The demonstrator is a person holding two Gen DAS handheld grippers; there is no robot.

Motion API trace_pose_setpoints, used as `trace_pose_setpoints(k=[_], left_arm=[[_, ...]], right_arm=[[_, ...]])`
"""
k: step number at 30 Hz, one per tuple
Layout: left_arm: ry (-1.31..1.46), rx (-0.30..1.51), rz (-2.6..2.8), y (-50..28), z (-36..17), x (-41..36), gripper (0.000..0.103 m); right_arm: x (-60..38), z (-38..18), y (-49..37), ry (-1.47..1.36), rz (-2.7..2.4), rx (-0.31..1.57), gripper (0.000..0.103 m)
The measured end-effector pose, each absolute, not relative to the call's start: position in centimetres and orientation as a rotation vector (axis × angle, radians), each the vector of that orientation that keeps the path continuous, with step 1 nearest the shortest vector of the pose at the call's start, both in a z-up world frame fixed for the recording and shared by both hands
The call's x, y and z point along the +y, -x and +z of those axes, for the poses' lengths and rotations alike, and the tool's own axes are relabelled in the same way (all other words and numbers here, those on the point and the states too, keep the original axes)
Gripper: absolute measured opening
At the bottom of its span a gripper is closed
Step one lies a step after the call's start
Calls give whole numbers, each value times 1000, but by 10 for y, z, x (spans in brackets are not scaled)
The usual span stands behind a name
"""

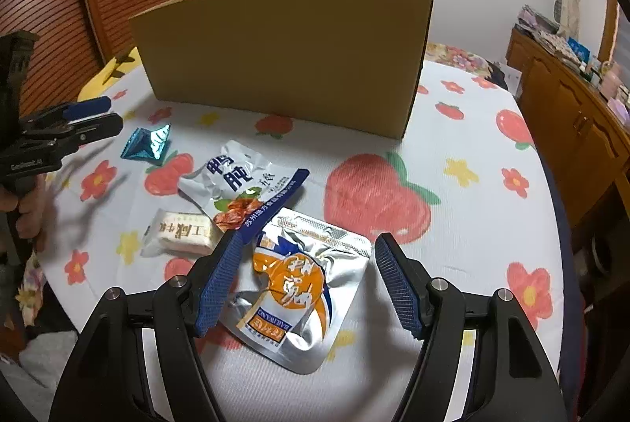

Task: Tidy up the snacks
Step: 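Grasp the blue candy with the left tool while the right tool grasps the silver-orange pouch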

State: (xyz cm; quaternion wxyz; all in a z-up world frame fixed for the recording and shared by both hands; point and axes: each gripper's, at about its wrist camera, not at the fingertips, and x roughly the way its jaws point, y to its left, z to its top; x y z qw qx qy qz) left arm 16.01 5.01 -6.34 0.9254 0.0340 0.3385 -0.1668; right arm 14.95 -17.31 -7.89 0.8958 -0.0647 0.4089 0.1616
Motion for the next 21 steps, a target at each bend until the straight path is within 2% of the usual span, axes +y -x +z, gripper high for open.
trace_pose_setpoints(k=[21], left_arm=[[-53, 754, -343, -167, -76, 52, 80]], right_arm=[[-183, -91, -137, 147, 273, 874, 71]])
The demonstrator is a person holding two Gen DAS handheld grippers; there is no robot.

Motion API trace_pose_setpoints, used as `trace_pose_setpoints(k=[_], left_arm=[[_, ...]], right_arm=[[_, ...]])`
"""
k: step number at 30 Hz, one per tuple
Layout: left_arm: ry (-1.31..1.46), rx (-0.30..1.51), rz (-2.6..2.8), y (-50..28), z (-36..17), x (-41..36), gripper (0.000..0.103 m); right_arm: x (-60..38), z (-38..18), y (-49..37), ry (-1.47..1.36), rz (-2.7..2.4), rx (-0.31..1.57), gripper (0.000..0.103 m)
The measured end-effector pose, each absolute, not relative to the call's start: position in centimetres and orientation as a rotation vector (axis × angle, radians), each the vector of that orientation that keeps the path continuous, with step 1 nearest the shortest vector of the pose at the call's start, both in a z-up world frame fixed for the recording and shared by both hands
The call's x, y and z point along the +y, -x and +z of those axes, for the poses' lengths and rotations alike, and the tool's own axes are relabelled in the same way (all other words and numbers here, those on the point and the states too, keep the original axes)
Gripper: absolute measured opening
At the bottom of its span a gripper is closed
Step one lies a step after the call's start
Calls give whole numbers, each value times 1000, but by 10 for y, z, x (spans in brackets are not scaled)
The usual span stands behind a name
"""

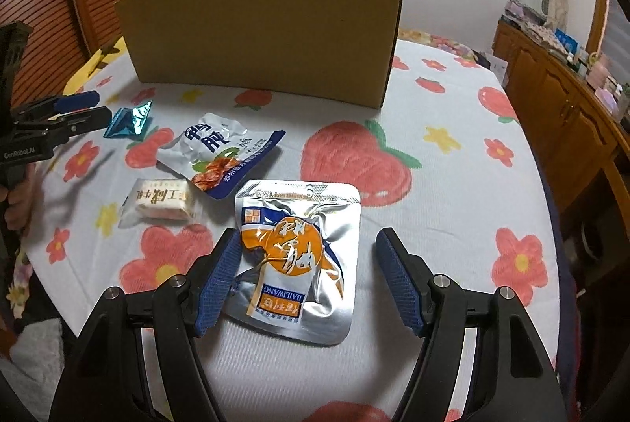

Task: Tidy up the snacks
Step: 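Grasp the blue candy with the left tool while the right tool grasps the silver-orange pouch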

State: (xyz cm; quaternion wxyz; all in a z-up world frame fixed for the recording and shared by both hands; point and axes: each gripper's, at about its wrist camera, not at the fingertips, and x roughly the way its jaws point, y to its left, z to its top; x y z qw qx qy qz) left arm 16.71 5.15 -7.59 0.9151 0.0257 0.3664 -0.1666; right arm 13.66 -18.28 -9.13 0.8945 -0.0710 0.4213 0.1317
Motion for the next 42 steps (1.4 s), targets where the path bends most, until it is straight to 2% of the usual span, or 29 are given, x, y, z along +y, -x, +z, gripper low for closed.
trace_pose_setpoints(k=[2, 16, 21, 29, 39, 42], left_arm=[[-52, 760, -344, -168, -77, 51, 80], [-315, 861, -411, -176, -82, 25, 80], [-353, 912, -425, -189, -85, 21, 77], [-314, 947, -448, -205, -82, 18, 57], [-228, 955, -460, -208, -84, 28, 49], [-222, 942, -460, -205, -81, 32, 38]], right_arm=[[-182, -90, -135, 152, 284, 876, 60], [-185, -91, -133, 149, 305, 861, 59], [-185, -91, -133, 148, 305, 853, 59], [-185, -92, -130, 147, 307, 844, 60], [-185, -92, -130, 147, 307, 843, 60], [-186, -92, -130, 146, 306, 841, 60]])
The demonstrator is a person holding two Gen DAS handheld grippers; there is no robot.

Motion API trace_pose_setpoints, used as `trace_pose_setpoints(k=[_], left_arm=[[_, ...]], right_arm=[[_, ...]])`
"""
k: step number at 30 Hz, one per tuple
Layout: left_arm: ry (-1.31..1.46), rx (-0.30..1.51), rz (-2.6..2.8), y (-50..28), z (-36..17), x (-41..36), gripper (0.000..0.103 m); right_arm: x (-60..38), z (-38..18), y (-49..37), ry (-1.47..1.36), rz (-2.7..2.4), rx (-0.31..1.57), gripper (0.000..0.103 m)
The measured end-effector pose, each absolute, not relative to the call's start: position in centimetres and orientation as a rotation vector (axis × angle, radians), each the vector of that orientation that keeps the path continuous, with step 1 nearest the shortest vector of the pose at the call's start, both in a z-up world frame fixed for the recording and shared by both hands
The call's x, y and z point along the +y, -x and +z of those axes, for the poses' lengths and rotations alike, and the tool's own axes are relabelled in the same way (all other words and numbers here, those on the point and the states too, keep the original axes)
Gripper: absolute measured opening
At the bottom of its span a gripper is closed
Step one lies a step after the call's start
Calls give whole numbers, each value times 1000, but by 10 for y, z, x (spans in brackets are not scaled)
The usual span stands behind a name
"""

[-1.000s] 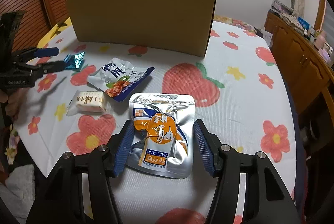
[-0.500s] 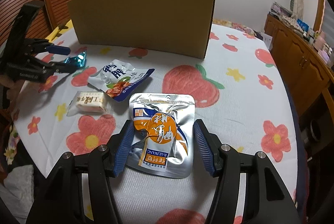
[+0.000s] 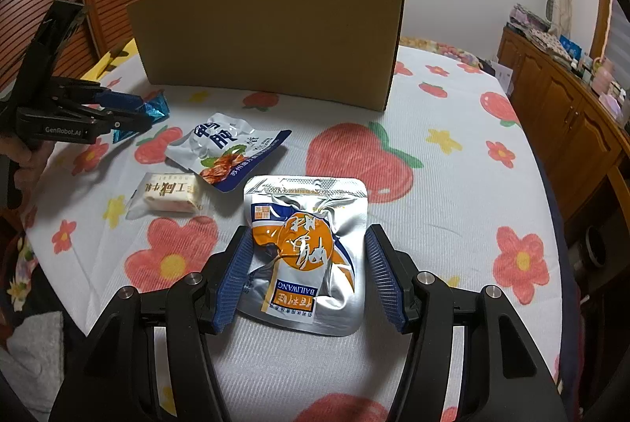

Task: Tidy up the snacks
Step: 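Grasp the blue candy with the left tool while the right tool grasps the silver-orange pouch, then carry the blue candy and silver-orange pouch into the box and open both tools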

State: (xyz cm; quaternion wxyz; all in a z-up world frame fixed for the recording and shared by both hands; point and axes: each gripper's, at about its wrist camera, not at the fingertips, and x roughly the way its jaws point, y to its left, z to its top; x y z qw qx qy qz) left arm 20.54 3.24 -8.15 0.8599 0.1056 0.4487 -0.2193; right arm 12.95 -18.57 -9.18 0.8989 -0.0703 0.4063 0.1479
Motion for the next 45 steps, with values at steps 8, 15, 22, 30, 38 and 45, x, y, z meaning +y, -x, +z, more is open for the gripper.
trace_pose_setpoints(k=[8, 15, 22, 30, 38, 45], left_arm=[[-204, 922, -436, -201, -80, 30, 20], [-121, 873, -437, -179, -70, 40, 20], [-100, 837, -437, -164, -62, 42, 20], [-100, 822, -451, -160, -58, 32, 20], [-88, 804, -451, -159, -54, 32, 20], [-68, 753, -450, -155, -37, 34, 20]], right_arm=[[-185, -91, -130, 144, 301, 844, 60], [-184, -90, -133, 142, 310, 863, 59], [-194, -87, -136, 79, 336, 872, 59], [-196, -81, -134, 59, 340, 855, 59], [-198, -69, -130, 39, 354, 808, 59], [-197, -55, -128, 37, 368, 763, 59]])
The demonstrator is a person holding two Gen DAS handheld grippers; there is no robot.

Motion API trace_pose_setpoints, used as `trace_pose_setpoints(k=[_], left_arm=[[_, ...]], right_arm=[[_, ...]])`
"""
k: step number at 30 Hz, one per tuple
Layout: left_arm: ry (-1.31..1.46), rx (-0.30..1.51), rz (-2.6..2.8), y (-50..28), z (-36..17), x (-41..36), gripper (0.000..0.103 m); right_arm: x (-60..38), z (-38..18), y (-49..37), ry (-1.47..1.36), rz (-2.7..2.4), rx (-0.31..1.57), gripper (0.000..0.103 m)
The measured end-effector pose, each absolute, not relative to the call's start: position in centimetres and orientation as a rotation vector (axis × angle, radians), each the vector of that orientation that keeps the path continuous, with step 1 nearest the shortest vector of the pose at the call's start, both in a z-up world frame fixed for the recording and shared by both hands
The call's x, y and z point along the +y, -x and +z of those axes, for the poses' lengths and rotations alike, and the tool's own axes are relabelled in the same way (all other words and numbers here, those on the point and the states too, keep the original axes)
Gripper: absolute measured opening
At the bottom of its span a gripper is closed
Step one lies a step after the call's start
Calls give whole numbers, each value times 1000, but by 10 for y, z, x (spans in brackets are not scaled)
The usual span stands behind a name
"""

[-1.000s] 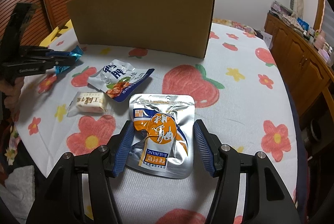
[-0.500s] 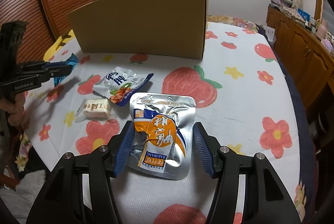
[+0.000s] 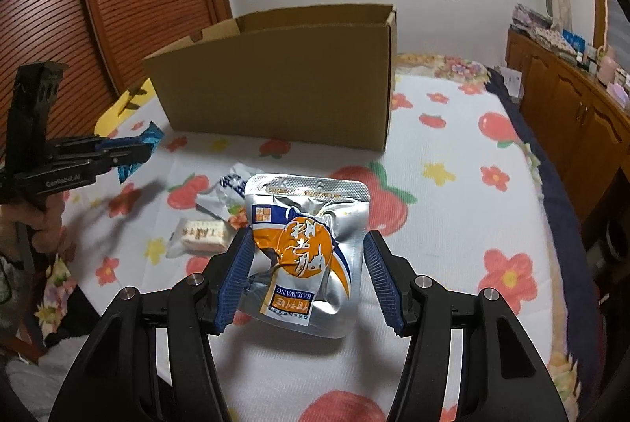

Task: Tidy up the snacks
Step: 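Carry the blue candy and silver-orange pouch into the box and open both tools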

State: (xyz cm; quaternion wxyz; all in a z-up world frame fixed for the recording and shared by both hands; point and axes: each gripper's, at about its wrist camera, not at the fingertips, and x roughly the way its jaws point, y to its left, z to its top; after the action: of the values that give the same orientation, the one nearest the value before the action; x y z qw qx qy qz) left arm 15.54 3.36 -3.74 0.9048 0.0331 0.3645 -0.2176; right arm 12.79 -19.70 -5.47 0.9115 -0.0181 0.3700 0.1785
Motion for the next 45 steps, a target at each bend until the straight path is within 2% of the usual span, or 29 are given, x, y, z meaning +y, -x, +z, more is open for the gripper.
trace_pose_setpoints(k=[12, 24, 37, 45], left_arm=[[-31, 624, -413, -177, 18, 39, 20], [-18, 549, -370, -231, 65, 42, 20], [-17, 611, -323, -277, 44, 41, 20], [-22, 635, -331, -285, 28, 39, 20]], right_arm=[[-186, 4, -143, 102, 381, 626, 59], [-156, 64, -198, 167, 404, 519, 59], [-118, 53, -261, 262, 356, 555, 59], [-126, 35, -297, 182, 354, 610, 59]])
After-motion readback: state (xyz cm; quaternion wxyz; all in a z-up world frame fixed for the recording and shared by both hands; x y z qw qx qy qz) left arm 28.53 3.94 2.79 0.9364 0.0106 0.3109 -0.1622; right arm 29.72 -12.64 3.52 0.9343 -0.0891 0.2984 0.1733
